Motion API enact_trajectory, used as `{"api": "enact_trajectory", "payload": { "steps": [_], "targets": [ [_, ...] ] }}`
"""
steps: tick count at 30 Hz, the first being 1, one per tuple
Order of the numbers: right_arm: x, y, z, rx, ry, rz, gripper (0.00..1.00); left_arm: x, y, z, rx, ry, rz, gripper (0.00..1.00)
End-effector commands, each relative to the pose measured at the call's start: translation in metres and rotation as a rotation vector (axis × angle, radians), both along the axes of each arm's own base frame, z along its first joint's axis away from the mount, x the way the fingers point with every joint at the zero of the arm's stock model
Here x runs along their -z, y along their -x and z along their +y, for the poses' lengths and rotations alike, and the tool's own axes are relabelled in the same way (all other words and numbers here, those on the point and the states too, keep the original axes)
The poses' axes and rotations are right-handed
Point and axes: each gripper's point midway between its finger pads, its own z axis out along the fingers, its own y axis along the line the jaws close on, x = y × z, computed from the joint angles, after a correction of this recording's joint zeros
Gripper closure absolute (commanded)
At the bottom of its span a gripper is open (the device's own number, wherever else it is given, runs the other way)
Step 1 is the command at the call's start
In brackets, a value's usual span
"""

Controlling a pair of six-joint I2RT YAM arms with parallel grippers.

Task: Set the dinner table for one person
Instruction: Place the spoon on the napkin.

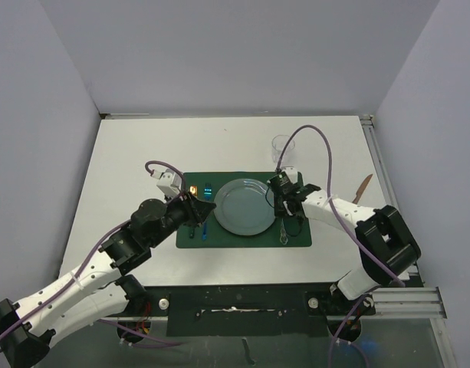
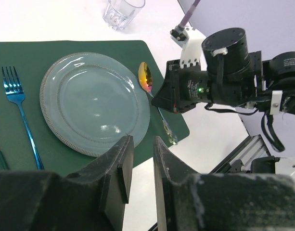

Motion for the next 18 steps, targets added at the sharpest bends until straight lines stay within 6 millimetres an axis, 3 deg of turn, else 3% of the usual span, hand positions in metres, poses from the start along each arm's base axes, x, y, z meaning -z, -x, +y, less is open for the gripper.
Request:
{"api": "enact_trajectory", "payload": {
  "steps": [1,9,18],
  "targets": [
    [-0.008,-0.013,0.000,0.094,0.075,-0.093,1.00,-0.029,-0.001,0.000,-0.005,0.045,-0.059,0.80],
    [-0.010,-0.013,0.003,0.135,0.096,-0.116,1.00,-0.026,0.000,0.001,-0.004,0.054,-0.053,0.80],
    [-0.025,-0.024,-0.010,0.196,0.151,-0.180,1.00,-0.025,0.002,-0.004,0.013,0.076,-0.044,0.80]
  ]
}}
